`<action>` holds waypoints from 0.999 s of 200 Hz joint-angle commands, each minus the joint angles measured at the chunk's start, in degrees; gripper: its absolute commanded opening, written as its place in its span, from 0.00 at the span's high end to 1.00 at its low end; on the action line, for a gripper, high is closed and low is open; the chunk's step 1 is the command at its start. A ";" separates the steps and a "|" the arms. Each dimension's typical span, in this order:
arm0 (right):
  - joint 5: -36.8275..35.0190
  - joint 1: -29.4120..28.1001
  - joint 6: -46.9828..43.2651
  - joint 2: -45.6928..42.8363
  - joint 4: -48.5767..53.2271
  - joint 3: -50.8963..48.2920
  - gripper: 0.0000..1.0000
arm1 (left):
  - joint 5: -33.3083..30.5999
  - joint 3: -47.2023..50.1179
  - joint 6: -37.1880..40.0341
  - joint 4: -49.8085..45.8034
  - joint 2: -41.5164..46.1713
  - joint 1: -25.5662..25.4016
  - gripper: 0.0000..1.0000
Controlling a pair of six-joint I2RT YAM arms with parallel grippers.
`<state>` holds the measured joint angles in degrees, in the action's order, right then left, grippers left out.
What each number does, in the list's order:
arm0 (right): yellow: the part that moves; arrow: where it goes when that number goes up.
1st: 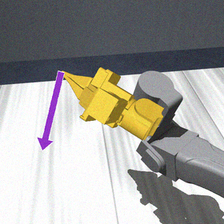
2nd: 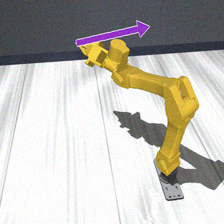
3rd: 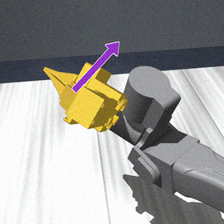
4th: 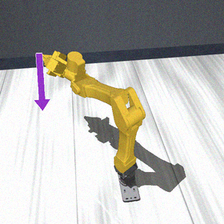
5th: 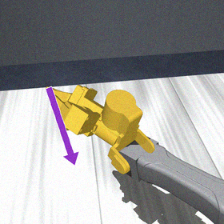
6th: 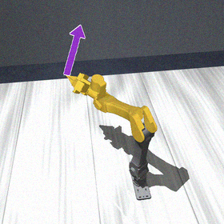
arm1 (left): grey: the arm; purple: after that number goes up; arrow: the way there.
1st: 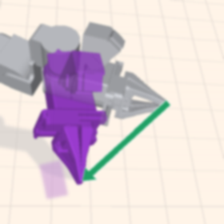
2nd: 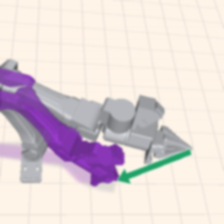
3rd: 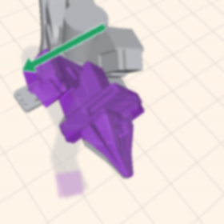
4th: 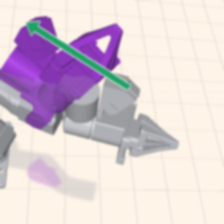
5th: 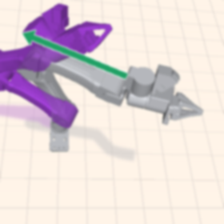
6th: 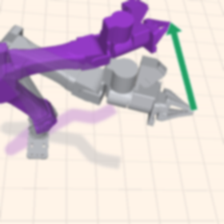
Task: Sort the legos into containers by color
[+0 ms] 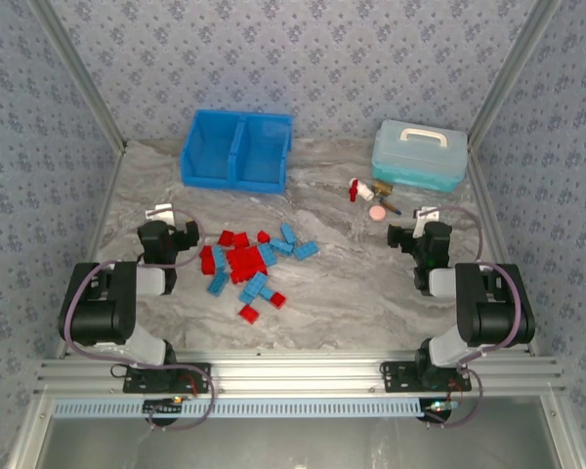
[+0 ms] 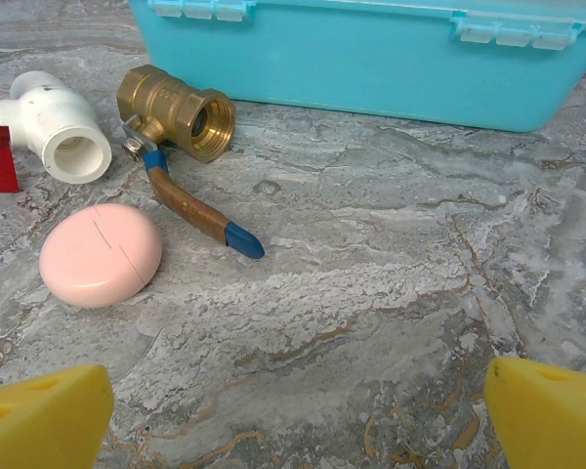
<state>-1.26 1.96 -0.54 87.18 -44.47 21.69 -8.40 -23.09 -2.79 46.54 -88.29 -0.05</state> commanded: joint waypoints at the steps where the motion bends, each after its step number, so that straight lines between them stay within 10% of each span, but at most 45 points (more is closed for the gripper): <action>1: -0.50 0.02 -0.52 -0.05 -1.28 0.79 0.00 | 0.86 -0.20 0.43 0.72 0.44 0.09 0.01; 33: -1.15 -0.48 -0.85 -2.61 1.58 1.65 0.00 | 1.10 -0.19 0.45 0.65 0.49 0.17 0.01; 97: -7.24 -4.51 22.93 -27.87 55.20 19.66 0.00 | -0.08 -1.07 0.05 -2.24 2.28 0.13 0.01; 200: 2.04 -31.32 21.39 -13.01 88.16 42.56 0.00 | -1.54 -27.02 -16.74 -64.55 22.38 -9.27 0.01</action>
<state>1.15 -22.74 21.17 68.77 34.89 59.09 -11.81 -44.21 -13.10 3.68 -65.23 -5.76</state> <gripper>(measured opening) 0.999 0.993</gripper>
